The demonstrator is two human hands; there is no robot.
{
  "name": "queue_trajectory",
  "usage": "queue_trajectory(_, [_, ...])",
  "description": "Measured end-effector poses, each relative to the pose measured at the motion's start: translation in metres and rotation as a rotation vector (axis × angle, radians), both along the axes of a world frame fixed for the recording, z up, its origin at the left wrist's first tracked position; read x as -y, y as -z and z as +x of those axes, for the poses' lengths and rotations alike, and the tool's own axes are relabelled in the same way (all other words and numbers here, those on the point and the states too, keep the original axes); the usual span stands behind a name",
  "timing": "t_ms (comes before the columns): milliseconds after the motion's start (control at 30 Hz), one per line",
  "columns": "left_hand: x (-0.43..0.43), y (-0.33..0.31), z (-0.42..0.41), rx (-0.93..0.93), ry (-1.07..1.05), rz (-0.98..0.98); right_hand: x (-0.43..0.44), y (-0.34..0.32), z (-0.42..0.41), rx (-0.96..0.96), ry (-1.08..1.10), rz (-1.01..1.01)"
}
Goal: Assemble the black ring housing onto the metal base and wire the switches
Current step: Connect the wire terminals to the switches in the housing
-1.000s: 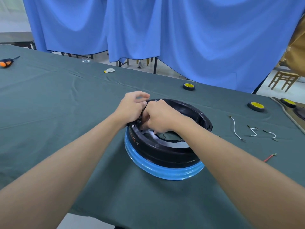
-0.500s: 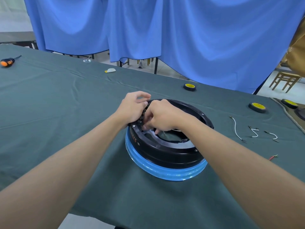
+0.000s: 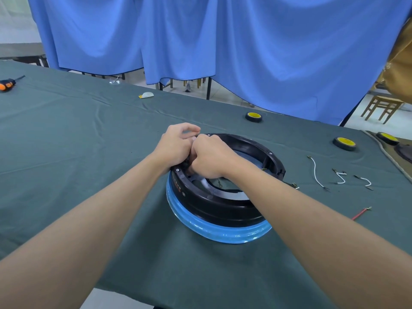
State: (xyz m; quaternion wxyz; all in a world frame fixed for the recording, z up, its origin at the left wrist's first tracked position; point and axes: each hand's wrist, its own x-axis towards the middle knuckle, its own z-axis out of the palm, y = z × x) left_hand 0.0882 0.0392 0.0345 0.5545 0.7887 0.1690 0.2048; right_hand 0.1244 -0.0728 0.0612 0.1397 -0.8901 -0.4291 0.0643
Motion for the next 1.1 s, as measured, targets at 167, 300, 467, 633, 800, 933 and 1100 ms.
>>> queue_trajectory(167, [0.0, 0.0, 0.001, -0.012, -0.002, 0.002, 0.0, 0.0, -0.004, -0.04, 0.058, 0.045])
queue_trajectory(300, [0.001, -0.001, 0.001, -0.006, -0.014, 0.006, 0.0, -0.001, -0.01, -0.09, 0.106, 0.076])
queue_trajectory(467, [0.002, -0.001, -0.002, -0.009, -0.008, 0.007, -0.001, 0.0, -0.014, -0.086, 0.113, 0.067])
queue_trajectory(633, [0.001, -0.001, -0.001, 0.007, 0.012, -0.028, 0.009, -0.003, -0.007, -0.111, 0.046, 0.08])
queue_trajectory(800, [0.001, 0.0, 0.0, -0.005, -0.006, 0.049, 0.026, -0.007, 0.011, -0.141, 0.215, 0.281])
queue_trajectory(933, [0.0, 0.0, 0.0, -0.025, -0.017, 0.069, 0.027, -0.002, 0.018, -0.185, 0.326, 0.212])
queue_trajectory(1100, [0.0, 0.0, 0.001, -0.028, -0.01, 0.07, 0.016, 0.006, 0.019, -0.328, 0.39, 0.292])
